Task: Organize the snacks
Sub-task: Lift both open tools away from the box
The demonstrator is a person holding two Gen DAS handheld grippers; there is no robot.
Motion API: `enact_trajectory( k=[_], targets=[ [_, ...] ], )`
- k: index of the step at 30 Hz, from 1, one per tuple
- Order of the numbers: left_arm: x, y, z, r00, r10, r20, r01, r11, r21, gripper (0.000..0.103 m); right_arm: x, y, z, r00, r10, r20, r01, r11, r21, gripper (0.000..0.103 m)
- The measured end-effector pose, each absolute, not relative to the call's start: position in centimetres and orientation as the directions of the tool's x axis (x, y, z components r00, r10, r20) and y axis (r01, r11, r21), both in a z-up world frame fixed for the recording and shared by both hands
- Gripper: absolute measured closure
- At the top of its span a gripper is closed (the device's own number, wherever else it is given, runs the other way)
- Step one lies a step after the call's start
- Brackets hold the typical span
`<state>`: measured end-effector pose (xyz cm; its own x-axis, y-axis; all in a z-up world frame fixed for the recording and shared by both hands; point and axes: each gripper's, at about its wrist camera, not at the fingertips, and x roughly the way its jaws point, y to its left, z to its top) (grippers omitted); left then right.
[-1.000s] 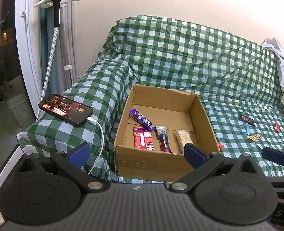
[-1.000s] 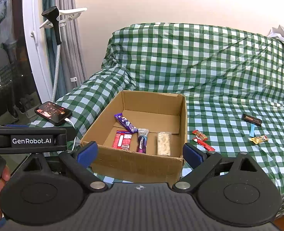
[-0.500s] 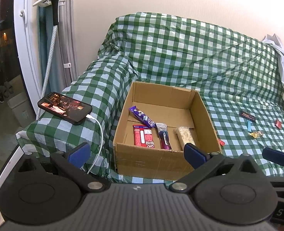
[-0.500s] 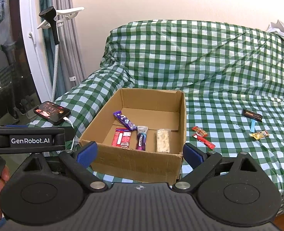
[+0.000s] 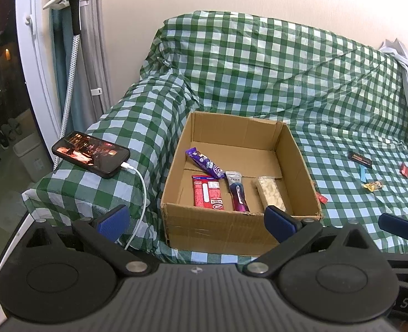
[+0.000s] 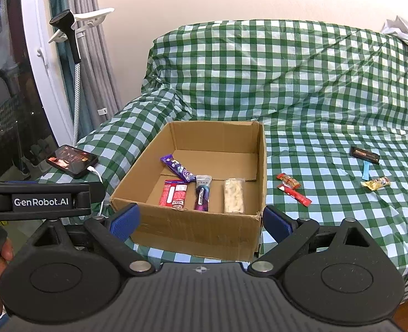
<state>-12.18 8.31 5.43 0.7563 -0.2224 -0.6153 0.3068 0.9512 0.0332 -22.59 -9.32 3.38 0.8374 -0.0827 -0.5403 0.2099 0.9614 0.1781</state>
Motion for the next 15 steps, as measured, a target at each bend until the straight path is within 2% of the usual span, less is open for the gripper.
enact_trajectory(
  k=[15],
  targets=[
    [-11.3,3.8,4.8,0.733,-0.205,-0.649,0.354,0.929,0.106,0.0,-22.8,-13.7,1.5,0.825,-0.098,-0.556,0.299,0.911,0.283,0.008]
  ],
)
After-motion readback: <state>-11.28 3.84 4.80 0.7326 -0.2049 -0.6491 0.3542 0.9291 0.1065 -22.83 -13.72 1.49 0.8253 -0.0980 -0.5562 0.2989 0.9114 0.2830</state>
